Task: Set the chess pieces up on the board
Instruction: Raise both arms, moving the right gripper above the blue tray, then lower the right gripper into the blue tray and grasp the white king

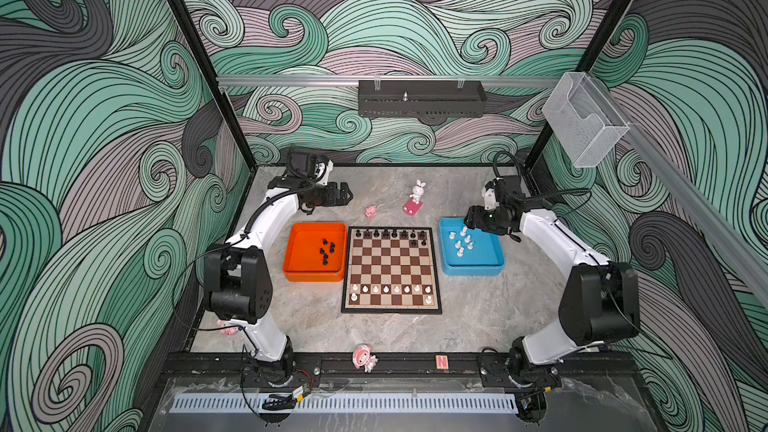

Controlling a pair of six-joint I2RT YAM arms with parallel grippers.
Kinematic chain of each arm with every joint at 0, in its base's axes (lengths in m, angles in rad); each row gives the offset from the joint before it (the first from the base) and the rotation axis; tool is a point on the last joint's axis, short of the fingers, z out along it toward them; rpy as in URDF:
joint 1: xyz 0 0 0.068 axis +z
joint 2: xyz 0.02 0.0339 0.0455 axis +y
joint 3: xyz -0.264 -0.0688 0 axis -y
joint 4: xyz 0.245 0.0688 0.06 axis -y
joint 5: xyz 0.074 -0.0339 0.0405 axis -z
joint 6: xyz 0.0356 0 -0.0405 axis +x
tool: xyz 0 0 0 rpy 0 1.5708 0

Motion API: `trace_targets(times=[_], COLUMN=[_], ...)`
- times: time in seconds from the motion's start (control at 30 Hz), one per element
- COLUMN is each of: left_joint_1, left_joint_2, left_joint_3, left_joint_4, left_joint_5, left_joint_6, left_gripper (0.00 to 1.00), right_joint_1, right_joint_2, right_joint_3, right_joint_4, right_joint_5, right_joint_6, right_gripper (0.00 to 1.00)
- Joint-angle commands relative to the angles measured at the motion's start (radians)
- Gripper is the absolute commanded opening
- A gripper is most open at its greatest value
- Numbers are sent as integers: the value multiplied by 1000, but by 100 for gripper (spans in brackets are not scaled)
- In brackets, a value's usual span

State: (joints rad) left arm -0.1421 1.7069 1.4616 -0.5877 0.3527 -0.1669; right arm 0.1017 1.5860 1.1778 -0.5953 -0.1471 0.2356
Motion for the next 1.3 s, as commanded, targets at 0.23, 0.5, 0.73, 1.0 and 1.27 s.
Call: trace_targets(times=[0.23,0.5,0.73,1.0,1.27], left_joint_1=[-31,-30,-30,-29,-28], left_joint_2=[22,25,36,43,46], left_joint_3=[69,74,83,86,88], left_joint_4=[-83,-88,-95,-97,-99], left_joint_5=[86,97,101,98,97], left_joint_6=[-14,-10,-8,-5,-4], left_gripper=[99,99,99,99,99], right_joint_1=[6,9,30,46,47], right_joint_2=[119,192,234,286,325], right_joint_3=[91,137,152,188,222], right_joint_4=[-29,-25,-8,-17,-60], right_joint_5=[91,107,100,128,159], right_joint_6=[8,21,44,56,77], right_gripper=[56,54,54,53,50])
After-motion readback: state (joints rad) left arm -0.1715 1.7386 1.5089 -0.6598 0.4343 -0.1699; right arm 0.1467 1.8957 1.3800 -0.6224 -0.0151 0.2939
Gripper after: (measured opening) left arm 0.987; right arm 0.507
